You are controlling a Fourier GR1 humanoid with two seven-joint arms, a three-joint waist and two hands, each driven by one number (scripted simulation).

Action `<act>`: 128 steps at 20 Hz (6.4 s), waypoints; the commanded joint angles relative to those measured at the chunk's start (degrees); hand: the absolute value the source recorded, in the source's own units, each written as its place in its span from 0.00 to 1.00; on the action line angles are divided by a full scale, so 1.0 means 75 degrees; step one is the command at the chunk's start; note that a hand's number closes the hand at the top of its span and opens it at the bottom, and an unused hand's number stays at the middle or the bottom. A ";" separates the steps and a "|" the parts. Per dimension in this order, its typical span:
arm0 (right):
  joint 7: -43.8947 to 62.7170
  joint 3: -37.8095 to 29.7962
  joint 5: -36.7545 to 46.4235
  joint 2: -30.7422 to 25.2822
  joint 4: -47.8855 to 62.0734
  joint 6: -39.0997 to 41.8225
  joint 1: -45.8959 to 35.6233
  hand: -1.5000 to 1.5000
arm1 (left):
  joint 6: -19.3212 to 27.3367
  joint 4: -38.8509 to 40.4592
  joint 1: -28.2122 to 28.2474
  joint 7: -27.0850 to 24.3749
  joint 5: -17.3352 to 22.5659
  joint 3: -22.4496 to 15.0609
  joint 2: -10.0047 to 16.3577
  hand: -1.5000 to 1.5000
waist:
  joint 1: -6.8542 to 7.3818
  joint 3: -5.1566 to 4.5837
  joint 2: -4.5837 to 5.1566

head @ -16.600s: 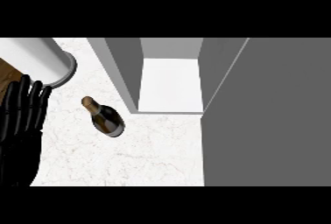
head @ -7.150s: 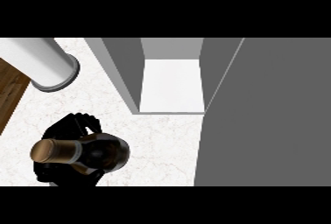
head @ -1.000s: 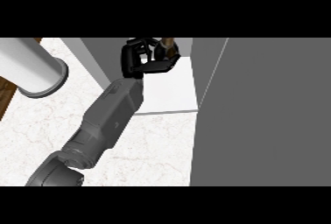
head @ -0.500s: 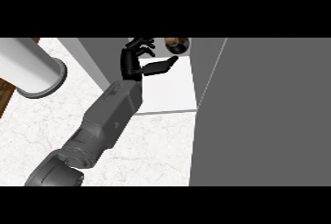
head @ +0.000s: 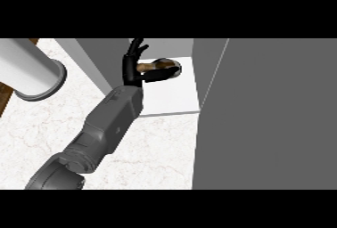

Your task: Pick up the wine, place it into the cabinet and close the cabinet

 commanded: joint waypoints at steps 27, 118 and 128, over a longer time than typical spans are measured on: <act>-0.0140 -0.0097 -0.0308 0.0014 -0.0242 0.0109 0.0054 0.00 | -0.1233 -0.0027 0.0663 -0.0821 -0.0250 0.0136 -0.0034 0.00 | 0.0030 -0.0020 0.0035; 0.1598 0.3641 -0.0620 -0.0006 -0.1194 0.0777 0.1410 1.00 | -0.0594 -1.5329 1.1194 0.1263 0.2328 -0.3196 0.5143 0.00 | 0.0580 -0.0020 -0.0187; 0.1103 0.6562 0.1342 0.0069 -0.0571 -0.1305 0.0983 1.00 | -0.1983 -1.5146 1.2075 0.1364 0.3158 -0.1631 0.5838 0.00 | 0.0573 -0.0025 -0.0220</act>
